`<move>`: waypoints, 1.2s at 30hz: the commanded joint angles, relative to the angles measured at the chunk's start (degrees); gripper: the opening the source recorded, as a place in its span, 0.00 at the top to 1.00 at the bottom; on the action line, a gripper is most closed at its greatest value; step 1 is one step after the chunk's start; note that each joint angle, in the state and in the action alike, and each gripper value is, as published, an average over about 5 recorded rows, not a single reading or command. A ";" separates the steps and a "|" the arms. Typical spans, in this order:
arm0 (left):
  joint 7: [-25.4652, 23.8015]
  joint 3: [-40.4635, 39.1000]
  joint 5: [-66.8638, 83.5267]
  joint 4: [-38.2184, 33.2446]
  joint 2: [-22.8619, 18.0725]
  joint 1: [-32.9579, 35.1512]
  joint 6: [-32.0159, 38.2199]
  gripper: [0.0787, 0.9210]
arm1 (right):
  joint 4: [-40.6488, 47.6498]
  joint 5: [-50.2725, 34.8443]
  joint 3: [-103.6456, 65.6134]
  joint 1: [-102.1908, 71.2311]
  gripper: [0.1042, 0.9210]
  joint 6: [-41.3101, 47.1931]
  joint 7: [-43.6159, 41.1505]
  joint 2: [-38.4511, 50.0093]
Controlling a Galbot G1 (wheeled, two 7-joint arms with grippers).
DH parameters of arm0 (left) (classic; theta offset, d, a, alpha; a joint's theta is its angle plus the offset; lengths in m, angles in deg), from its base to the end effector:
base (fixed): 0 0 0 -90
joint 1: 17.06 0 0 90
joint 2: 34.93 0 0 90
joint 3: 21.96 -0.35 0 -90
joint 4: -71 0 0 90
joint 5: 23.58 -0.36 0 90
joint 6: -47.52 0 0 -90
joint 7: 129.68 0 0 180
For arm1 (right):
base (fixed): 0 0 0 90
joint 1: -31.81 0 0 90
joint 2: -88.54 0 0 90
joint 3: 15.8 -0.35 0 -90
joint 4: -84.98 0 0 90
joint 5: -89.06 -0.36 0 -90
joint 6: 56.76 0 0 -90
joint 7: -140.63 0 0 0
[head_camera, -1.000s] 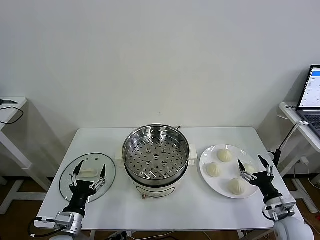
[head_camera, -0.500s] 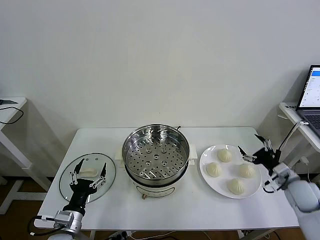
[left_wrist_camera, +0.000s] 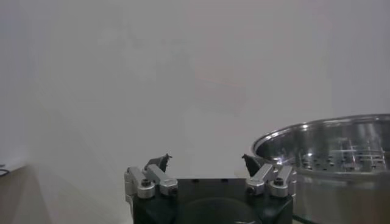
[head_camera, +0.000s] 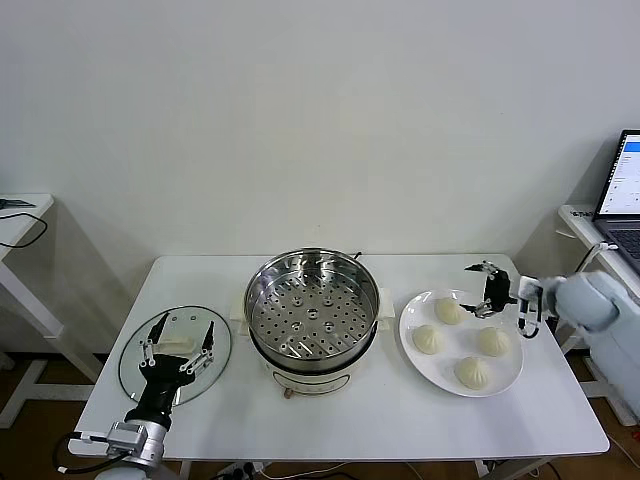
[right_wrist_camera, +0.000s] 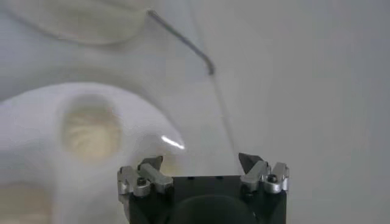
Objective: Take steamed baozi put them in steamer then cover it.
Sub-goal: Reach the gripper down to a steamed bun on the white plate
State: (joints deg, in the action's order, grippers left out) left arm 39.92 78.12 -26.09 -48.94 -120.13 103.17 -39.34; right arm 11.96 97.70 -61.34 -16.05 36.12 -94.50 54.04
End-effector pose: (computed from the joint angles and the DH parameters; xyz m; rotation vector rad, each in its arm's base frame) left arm 0.1822 0.0687 -0.2973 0.1179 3.0867 0.3274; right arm 0.4885 -0.2385 -0.1736 1.1320 -1.8061 1.4206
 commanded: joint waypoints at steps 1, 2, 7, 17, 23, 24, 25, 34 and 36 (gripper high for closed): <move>0.03 0.01 0.01 -0.41 -0.04 -0.02 -0.22 0.12 | 8.10 3.07 19.85 19.21 0.12 1.39 -13.39 -0.48; 0.03 0.04 0.01 -0.44 -0.05 -0.02 -0.26 0.12 | 8.89 3.25 20.68 19.90 0.12 1.39 -13.87 -1.25; 0.02 0.28 0.00 -0.40 -0.16 -0.03 -0.29 0.12 | 12.22 2.62 23.36 21.25 0.12 2.00 -14.27 -5.16; 0.04 0.45 -0.03 -0.44 -0.25 0.03 -0.20 0.12 | 19.80 5.38 22.55 19.84 0.12 2.09 -12.16 -12.75; 0.04 0.42 -0.04 -0.64 -0.23 0.12 -0.20 0.12 | 23.12 7.79 20.29 17.92 0.12 2.00 -11.37 -15.45; 0.04 0.44 -0.05 -0.67 -0.23 0.15 -0.20 0.12 | 23.65 8.15 19.81 17.55 0.12 1.94 -11.13 -15.85; 0.04 0.45 -0.05 -0.69 -0.23 0.20 -0.18 0.12 | 24.17 8.49 19.36 17.22 0.12 1.89 -10.87 -16.25; 0.05 0.62 -0.13 -0.61 -0.31 0.50 0.02 0.12 | 27.48 10.82 16.67 15.35 0.12 1.22 -8.88 -18.86; 0.06 0.64 -0.17 -0.60 -0.37 0.58 0.06 0.12 | 28.04 11.19 16.28 15.12 0.12 1.12 -8.65 -19.42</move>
State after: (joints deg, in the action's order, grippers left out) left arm 39.95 78.80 -26.21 -49.59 -120.52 103.76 -39.32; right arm 37.76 107.84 -44.84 -1.01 37.03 -103.25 36.32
